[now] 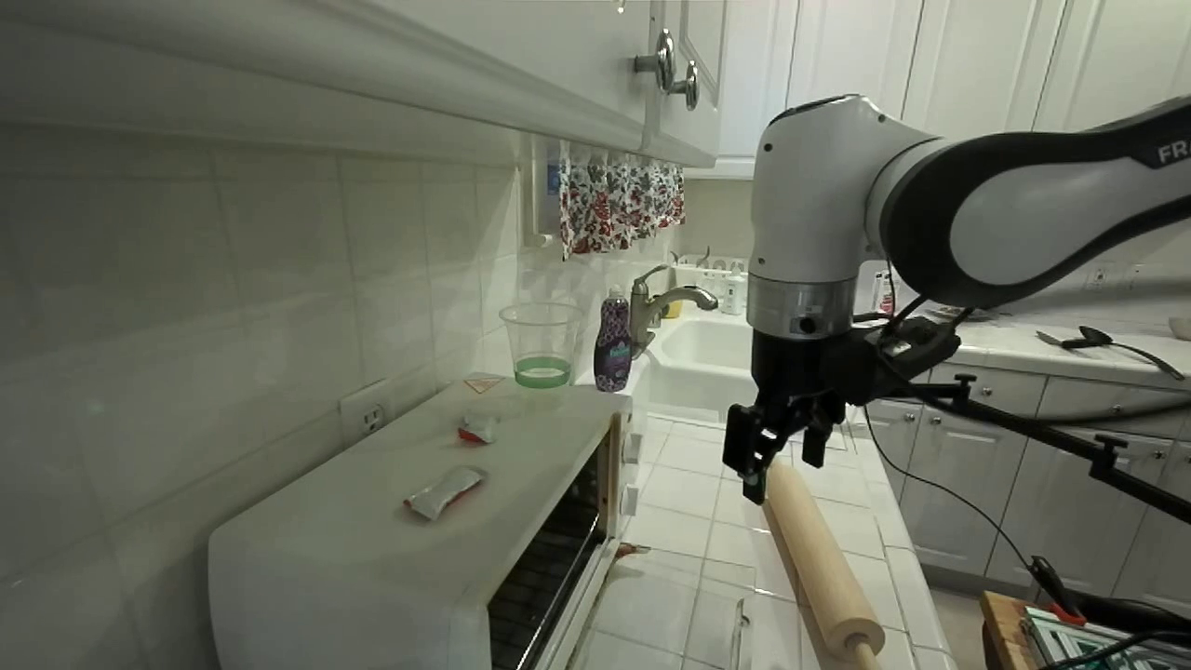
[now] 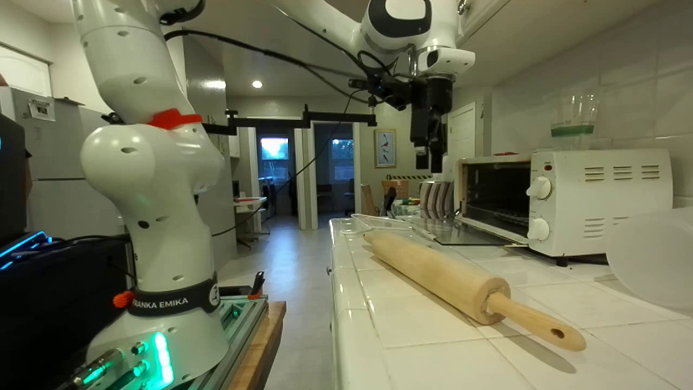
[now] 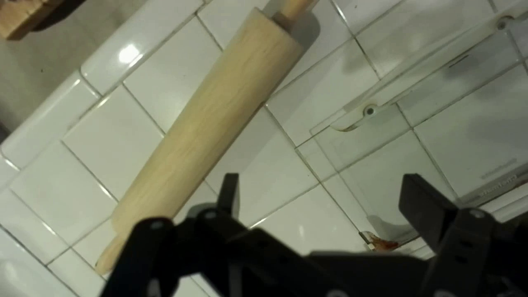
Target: Close the door of the oven
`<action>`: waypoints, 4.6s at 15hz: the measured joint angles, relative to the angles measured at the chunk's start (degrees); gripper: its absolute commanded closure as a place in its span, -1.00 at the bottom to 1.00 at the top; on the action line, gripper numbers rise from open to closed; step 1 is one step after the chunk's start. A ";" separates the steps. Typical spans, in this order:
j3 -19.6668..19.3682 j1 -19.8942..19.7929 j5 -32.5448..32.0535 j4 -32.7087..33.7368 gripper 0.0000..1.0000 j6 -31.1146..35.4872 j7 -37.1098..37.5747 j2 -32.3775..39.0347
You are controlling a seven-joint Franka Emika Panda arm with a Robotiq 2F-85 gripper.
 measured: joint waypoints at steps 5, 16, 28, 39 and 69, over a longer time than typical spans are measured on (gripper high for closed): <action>1.69 0.54 4.02 0.19 -1.00 1.44 15.50 0.20; 10.87 3.59 -3.67 -0.11 -1.00 12.12 48.59 1.48; 13.73 5.97 -15.14 -1.96 -1.00 20.16 61.69 4.35; 13.35 12.16 -0.63 -5.16 -1.00 19.95 65.04 4.02; 13.27 7.02 -45.11 -19.75 -1.00 33.54 102.76 1.07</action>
